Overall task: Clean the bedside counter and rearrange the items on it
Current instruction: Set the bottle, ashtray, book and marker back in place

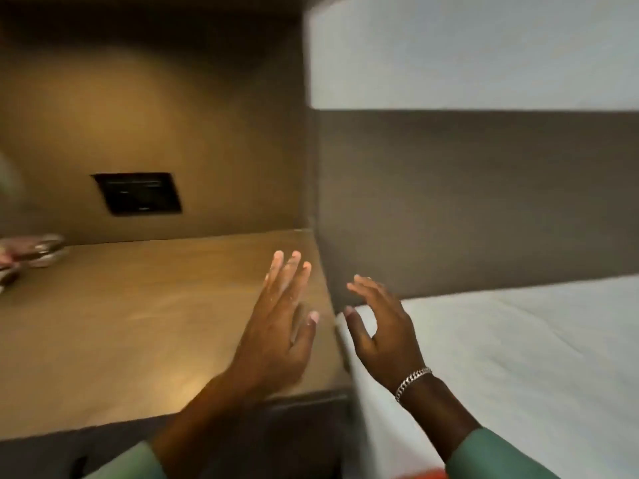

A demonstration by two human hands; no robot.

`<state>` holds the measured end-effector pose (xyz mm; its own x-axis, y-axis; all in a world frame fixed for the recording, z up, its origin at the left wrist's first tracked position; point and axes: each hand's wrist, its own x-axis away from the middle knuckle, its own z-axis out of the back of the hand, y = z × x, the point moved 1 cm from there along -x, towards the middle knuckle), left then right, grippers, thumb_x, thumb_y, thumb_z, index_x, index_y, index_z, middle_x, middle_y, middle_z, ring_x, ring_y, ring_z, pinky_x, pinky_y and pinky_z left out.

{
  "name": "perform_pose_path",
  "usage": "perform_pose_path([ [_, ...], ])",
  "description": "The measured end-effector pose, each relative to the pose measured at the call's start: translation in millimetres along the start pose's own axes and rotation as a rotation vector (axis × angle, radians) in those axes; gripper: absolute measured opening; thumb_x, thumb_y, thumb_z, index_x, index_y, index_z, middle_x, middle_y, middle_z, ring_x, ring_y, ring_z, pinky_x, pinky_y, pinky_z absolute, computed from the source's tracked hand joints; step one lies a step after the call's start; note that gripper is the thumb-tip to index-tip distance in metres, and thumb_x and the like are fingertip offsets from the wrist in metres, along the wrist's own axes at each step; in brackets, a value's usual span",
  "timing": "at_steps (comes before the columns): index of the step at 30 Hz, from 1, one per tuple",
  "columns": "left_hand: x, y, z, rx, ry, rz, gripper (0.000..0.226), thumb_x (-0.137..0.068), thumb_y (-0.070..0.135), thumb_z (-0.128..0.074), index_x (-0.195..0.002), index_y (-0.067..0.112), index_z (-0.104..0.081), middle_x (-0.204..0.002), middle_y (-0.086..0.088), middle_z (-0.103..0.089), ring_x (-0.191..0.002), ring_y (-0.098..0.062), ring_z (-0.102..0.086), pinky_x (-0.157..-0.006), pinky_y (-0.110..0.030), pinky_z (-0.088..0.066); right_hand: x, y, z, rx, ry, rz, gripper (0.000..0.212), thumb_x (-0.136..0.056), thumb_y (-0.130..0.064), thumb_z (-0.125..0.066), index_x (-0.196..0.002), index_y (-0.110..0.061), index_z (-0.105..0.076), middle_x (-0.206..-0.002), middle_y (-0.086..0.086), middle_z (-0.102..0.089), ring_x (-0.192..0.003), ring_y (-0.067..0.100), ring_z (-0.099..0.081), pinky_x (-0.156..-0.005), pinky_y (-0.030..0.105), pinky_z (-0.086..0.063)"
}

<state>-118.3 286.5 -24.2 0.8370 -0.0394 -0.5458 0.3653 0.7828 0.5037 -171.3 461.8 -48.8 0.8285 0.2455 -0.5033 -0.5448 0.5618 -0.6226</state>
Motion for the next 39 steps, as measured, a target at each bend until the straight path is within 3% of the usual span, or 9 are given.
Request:
perform_pose_path([
  [8, -7, -195, 186, 0.086, 0.440, 0.457, 0.057, -0.090, 0.014, -0.056, -0.144, 0.013, -0.038, -0.155, -0.009, -0.034, -0.147, -0.019, -0.022, -0.121, -0.034, -0.019, -115, -144, -193, -0.660, -0.411, -0.219, 0.034, -0.090, -0.024, -0.063, -0.124, -0.024, -0.059, -0.126, 0.005, -0.065, -0.115, 0.012, -0.061, -0.101, 0.036, -0.049],
  [14, -39, -322, 308, 0.593, 0.629, 0.640, 0.057, -0.099, 0.010, -0.041, -0.151, 0.012, -0.016, -0.149, -0.013, -0.039, -0.133, 0.000, -0.039, -0.112, -0.020, -0.030, -202, -267, -330, -0.837, -0.616, -0.420, 0.044, -0.093, -0.049, -0.047, -0.125, -0.020, -0.055, -0.137, 0.004, -0.054, -0.111, 0.016, -0.054, -0.092, 0.036, -0.044],
  [18, -58, -375, 350, 0.773, 0.524, 0.869, 0.067, -0.092, 0.058, -0.038, -0.146, 0.018, -0.033, -0.153, -0.005, -0.036, -0.140, -0.029, -0.036, -0.117, -0.051, -0.028, -249, -334, -379, -0.786, -0.630, -0.468, 0.076, -0.089, -0.065, -0.038, -0.142, -0.011, -0.042, -0.151, 0.012, -0.042, -0.136, 0.028, -0.043, -0.111, 0.044, -0.036],
  [22, -65, -403, 350, 1.017, 0.428, 0.862, 0.058, -0.090, 0.060, -0.040, -0.125, 0.018, -0.060, -0.133, -0.015, -0.060, -0.109, -0.032, -0.063, -0.093, -0.047, -0.051, -265, -364, -408, -0.913, -0.753, -0.470, 0.095, -0.078, -0.081, -0.029, -0.147, -0.015, -0.033, -0.156, 0.011, -0.032, -0.143, 0.029, -0.031, -0.120, 0.046, -0.021],
  [26, -68, -397, 344, 1.084, 0.395, 0.791, 0.051, -0.097, 0.045, -0.035, -0.130, 0.012, -0.055, -0.130, -0.015, -0.060, -0.098, -0.025, -0.064, -0.082, -0.040, -0.051, -265, -373, -410, -0.977, -0.841, -0.375, 0.076, -0.077, -0.081, -0.017, -0.117, -0.033, -0.059, -0.123, -0.006, -0.060, -0.111, 0.009, -0.057, -0.094, 0.031, -0.042],
  [30, -67, -371, 314, 1.084, 0.300, 0.690, 0.049, -0.101, 0.030, -0.026, -0.147, 0.017, -0.031, -0.152, -0.003, -0.038, -0.139, -0.022, -0.037, -0.120, -0.045, -0.020, -251, -351, -374, -1.035, -0.818, -0.407, 0.074, -0.082, -0.078, -0.008, -0.110, -0.034, -0.061, -0.094, -0.018, -0.070, -0.081, -0.003, -0.067, -0.066, 0.020, -0.053],
  [33, -76, -343, 276, 1.098, 0.202, 0.649, 0.050, -0.100, 0.024, -0.024, -0.149, 0.024, -0.020, -0.150, 0.009, -0.032, -0.139, -0.006, -0.026, -0.118, -0.037, -0.015, -243, -311, -327, -1.129, -0.741, -0.417, 0.080, -0.082, -0.077, -0.009, -0.115, -0.026, -0.062, -0.090, -0.013, -0.077, -0.080, 0.000, -0.072, -0.057, 0.017, -0.057],
  [37, -104, -299, 213, 1.087, -0.051, 0.672, 0.041, -0.101, 0.025, -0.026, -0.130, 0.028, -0.055, -0.110, 0.009, -0.055, -0.092, 0.002, -0.056, -0.072, -0.011, -0.046, -235, -254, -261, -0.995, -0.512, -0.502, 0.079, -0.081, -0.079, -0.010, -0.119, -0.027, -0.056, -0.107, -0.016, -0.066, -0.094, -0.002, -0.065, -0.072, 0.017, -0.054],
  [39, -118, -272, 186, 1.107, -0.172, 0.653, 0.048, -0.101, 0.042, -0.028, -0.110, 0.022, -0.071, -0.109, -0.003, -0.066, -0.091, -0.007, -0.068, -0.074, -0.017, -0.054, -235, -226, -231, -0.967, -0.432, -0.536, 0.084, -0.081, -0.080, -0.013, -0.136, -0.025, -0.047, -0.132, -0.011, -0.054, -0.125, 0.007, -0.052, -0.100, 0.024, -0.042],
])
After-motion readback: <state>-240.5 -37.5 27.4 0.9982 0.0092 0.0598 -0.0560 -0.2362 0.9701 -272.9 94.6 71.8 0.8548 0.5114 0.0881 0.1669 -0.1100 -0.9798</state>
